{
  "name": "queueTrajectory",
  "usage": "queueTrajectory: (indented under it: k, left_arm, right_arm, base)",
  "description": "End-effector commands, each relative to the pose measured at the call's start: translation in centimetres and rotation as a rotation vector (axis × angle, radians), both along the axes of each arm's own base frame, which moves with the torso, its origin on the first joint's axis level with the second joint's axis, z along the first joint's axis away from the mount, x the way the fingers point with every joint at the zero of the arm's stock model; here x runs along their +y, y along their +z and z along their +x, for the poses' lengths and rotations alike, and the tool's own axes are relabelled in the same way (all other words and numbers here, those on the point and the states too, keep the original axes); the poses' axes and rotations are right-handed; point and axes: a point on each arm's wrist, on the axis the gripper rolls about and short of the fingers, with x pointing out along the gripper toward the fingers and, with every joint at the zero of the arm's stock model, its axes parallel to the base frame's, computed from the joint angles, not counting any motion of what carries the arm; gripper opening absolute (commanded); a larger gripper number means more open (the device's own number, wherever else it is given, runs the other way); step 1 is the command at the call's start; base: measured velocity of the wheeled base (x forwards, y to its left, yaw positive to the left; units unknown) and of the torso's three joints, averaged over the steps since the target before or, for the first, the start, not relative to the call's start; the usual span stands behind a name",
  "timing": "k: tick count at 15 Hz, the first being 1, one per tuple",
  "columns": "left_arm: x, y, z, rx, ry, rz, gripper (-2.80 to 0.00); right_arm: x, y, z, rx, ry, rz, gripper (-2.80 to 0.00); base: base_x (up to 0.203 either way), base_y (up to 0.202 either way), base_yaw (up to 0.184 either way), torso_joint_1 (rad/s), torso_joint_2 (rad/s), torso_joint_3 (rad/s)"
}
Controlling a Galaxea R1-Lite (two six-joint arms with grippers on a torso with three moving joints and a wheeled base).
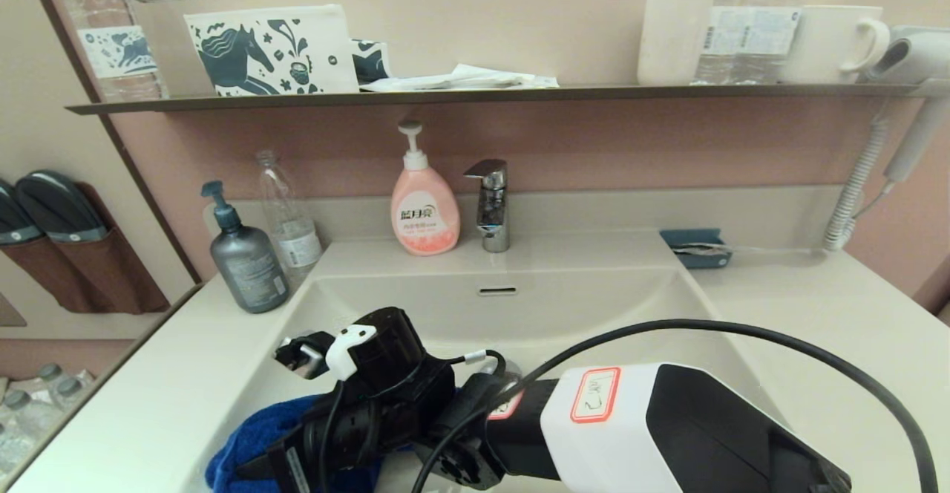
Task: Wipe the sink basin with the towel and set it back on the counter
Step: Wipe the sink
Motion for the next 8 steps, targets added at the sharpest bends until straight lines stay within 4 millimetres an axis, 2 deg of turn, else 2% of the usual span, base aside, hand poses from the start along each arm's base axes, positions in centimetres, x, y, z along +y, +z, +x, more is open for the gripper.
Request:
queueTrajectory:
  k: [1,5,8]
  left_arm:
    - [0.0,0.0,0.0,0.000,0.000,0.000,-2.80]
    - [0.0,0.0,0.0,0.000,0.000,0.000,-2.80]
    - [0.0,0.0,0.0,0.000,0.000,0.000,-2.80]
  right_arm:
    - [0.1,-0.3,0.5,-0.034,-0.043,0.036,-2.80]
    - [-0.3,-0.2,1.8,-0.219,-0.150,0.060,-2.80]
    - [-0.9,0.9,3.0,-0.334,-0.240,0.089,-2.80]
  base:
    - [0.000,0.000,0.000,0.000,0.00,0.000]
    - [0.000,0.000,0.000,0.000,0.00,0.000]
    - [0.000,0.000,0.000,0.000,0.00,0.000]
